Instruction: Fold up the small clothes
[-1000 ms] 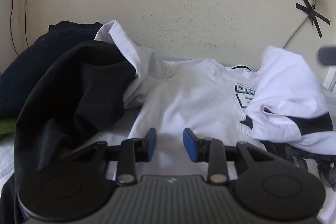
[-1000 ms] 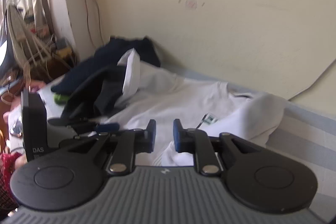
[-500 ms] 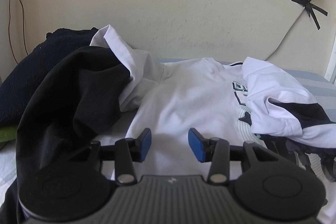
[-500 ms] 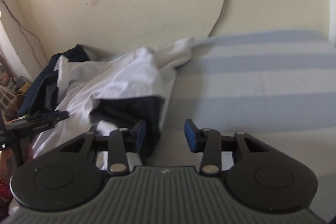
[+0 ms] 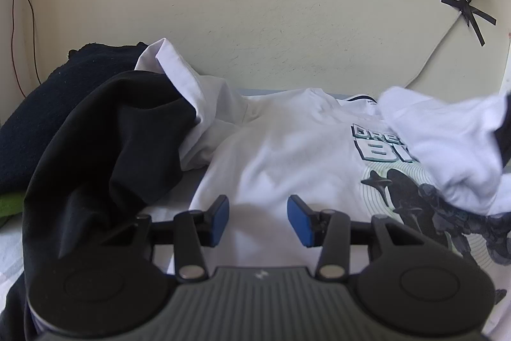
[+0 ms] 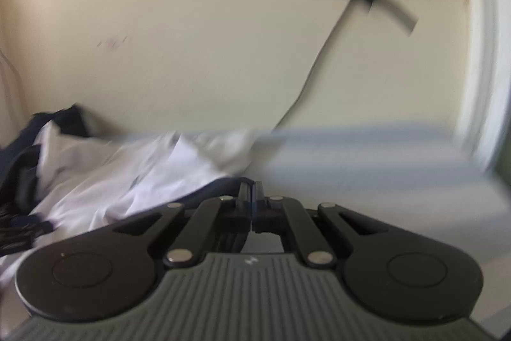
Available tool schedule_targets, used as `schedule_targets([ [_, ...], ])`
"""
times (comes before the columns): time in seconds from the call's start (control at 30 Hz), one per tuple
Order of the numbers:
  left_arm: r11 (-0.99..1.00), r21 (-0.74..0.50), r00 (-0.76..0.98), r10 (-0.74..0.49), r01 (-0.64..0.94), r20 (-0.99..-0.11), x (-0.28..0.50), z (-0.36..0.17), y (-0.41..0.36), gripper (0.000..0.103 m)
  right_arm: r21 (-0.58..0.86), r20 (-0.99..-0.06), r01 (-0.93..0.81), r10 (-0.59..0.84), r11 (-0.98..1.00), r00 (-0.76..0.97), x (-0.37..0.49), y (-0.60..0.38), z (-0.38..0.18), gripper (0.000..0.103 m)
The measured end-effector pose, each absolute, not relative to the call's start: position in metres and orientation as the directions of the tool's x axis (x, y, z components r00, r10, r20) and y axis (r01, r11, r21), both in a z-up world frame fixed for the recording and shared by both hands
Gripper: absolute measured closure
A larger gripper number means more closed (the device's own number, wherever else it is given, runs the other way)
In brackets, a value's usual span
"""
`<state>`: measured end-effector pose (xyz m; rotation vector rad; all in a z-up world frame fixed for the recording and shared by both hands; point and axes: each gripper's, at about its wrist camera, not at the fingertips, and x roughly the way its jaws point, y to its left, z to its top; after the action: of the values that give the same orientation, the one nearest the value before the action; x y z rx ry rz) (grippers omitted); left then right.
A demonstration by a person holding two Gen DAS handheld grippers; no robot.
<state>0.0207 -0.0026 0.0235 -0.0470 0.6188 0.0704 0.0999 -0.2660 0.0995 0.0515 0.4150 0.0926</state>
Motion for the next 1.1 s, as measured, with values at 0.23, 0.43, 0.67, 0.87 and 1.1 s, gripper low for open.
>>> schedule_targets([
  [0.23, 0.996, -0.022, 0.814, 0.054, -0.081, -0.579, 0.021, 0.023, -0.003, 0.061, -0.474, 0.032, 0.255, -0.273, 0.843, 0.962, 0.091, -0.263, 0.169, 0.1],
  [0.43, 0.998, -0.013, 0.82, 0.049, -0.068, -0.57, 0.019, 0.024, -0.004, 0.057, -0.683, 0.075, 0.41, -0.5, 0.604, 0.863, 0.111, -0.31, 0.132, 0.1],
  [0.67, 0.998, 0.021, 0.818, 0.055, -0.053, -0.572, 0.019, 0.024, -0.009, 0.054, -0.359, -0.459, 0.457, -0.58, 0.814, 0.673, 0.105, -0.41, 0.08, 0.095],
  [0.87, 0.999, 0.022, 0.809, 0.049, -0.045, -0.585, 0.022, 0.024, -0.01, 0.05, 0.07, -0.506, 0.348, -0.267, 0.935, 0.82, 0.085, -0.425, 0.098, 0.081],
  [1.1, 0.999, 0.021, 0.803, 0.052, -0.049, -0.594, 0.026, 0.023, -0.01, 0.049, 0.264, -0.52, 0.047, 0.101, 0.963, 0.848, 0.114, -0.362, 0.089, 0.058],
])
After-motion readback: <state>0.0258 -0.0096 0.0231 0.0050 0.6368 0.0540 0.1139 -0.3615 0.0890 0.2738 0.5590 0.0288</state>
